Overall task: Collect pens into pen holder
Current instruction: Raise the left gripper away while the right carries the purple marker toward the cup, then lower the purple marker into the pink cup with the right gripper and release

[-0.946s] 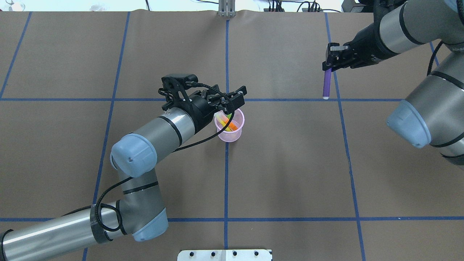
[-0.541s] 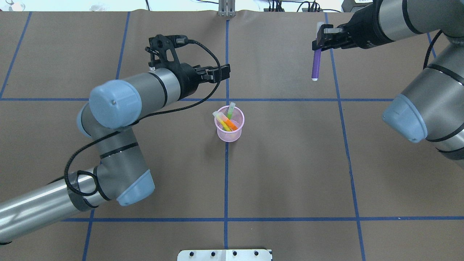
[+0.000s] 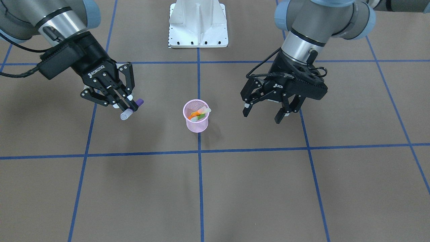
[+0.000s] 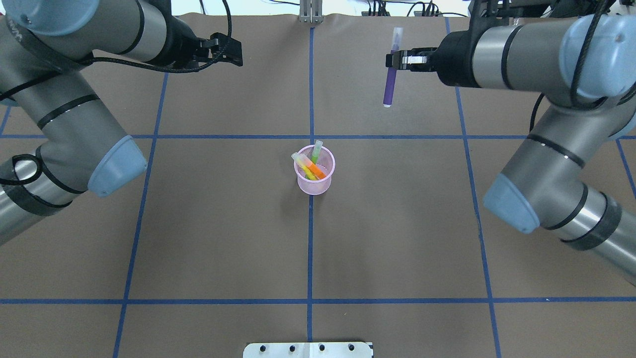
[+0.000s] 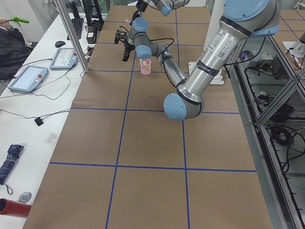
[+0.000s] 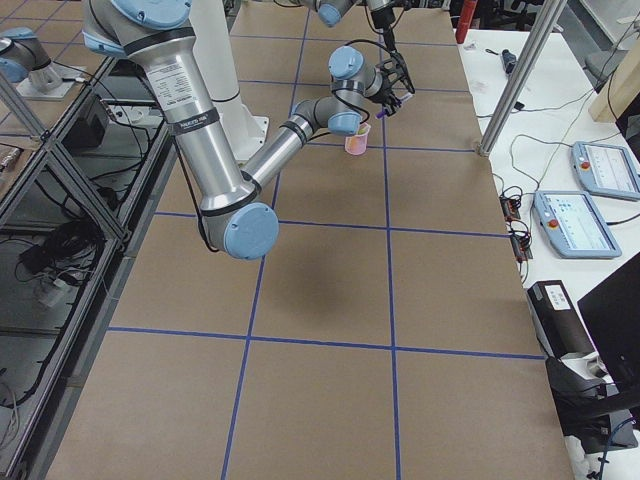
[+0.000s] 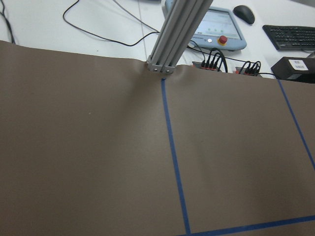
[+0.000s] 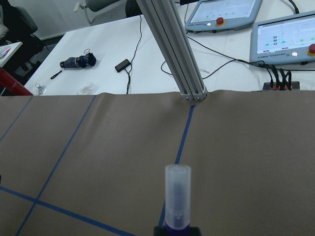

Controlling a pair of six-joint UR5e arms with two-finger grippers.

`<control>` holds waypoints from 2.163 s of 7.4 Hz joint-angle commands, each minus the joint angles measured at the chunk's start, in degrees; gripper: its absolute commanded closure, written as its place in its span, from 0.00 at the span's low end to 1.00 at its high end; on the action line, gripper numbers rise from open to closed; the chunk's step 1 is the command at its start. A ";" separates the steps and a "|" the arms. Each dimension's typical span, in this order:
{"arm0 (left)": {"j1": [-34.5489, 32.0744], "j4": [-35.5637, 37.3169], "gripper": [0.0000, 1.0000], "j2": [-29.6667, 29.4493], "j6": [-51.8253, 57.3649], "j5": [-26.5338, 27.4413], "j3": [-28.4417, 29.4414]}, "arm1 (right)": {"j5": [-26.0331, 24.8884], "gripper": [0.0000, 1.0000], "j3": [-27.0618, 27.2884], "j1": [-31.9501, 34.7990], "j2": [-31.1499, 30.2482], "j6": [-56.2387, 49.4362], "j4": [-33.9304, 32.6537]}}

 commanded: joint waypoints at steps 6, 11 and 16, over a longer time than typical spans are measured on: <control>-0.79 0.52 0.01 3.27 1.50 -0.94 -0.10 | -31.28 1.00 -6.21 -19.25 3.16 -0.53 3.57; -0.70 0.34 0.01 3.27 1.59 -0.86 0.34 | -31.63 1.00 -9.73 -21.70 3.87 -0.53 3.57; -0.44 0.25 0.01 3.35 1.59 -0.86 1.13 | -34.44 0.64 -12.28 -23.90 4.05 -0.44 5.59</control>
